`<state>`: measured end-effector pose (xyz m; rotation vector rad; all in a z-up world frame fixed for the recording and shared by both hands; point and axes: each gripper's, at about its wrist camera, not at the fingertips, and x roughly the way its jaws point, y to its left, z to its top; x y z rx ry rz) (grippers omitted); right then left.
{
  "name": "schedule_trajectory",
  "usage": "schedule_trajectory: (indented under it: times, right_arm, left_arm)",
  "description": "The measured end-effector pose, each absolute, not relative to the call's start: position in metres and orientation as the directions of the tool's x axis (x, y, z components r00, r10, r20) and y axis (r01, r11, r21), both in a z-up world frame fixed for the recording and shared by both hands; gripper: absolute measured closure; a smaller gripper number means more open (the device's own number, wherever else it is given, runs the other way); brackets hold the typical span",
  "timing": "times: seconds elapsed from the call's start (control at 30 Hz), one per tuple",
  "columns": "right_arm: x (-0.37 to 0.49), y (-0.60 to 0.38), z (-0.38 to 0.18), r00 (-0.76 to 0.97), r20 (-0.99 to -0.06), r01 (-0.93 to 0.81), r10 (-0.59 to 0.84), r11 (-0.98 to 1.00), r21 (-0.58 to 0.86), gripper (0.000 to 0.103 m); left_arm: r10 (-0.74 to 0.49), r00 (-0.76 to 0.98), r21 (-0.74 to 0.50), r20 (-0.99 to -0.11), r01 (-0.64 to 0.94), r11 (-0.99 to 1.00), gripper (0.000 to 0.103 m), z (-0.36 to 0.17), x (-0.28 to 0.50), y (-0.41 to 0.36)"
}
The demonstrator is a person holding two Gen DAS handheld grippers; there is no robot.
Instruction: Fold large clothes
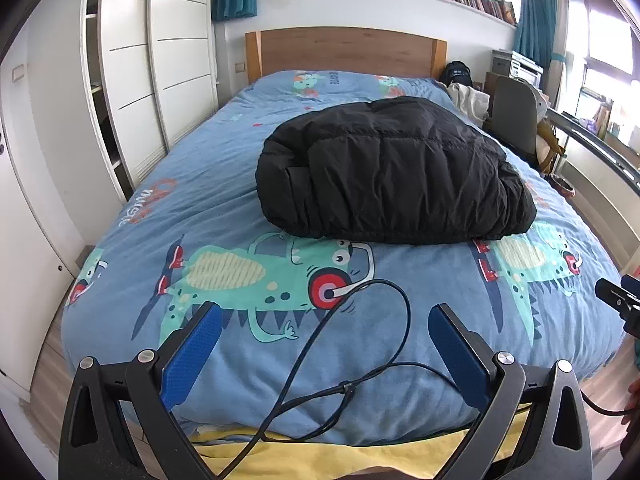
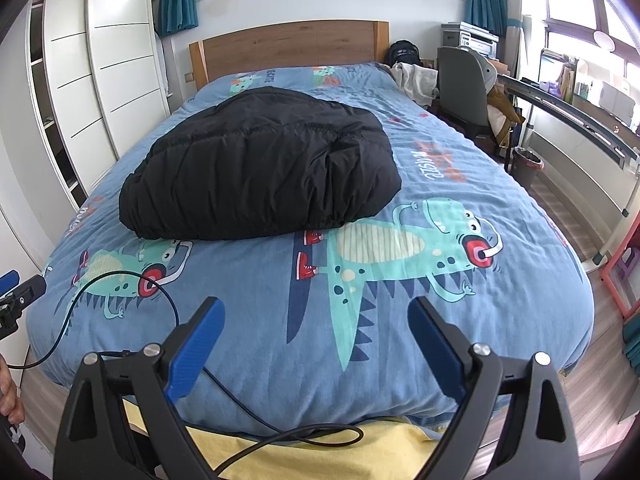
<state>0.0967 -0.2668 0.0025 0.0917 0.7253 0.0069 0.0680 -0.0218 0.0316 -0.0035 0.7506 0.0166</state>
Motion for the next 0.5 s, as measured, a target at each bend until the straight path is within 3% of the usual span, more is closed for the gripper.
schedule_trajectory:
  times: [0.5]
  right_arm:
    - [0.098,-0.275,-0.009,0.730,-0.682,0.025,0.031,0.997,0.073,0.010]
  left_arm:
    - [-0.027,0.693,-0.011,-0.720,0.027,1.000,0.002,0.016,0.072,-0.037]
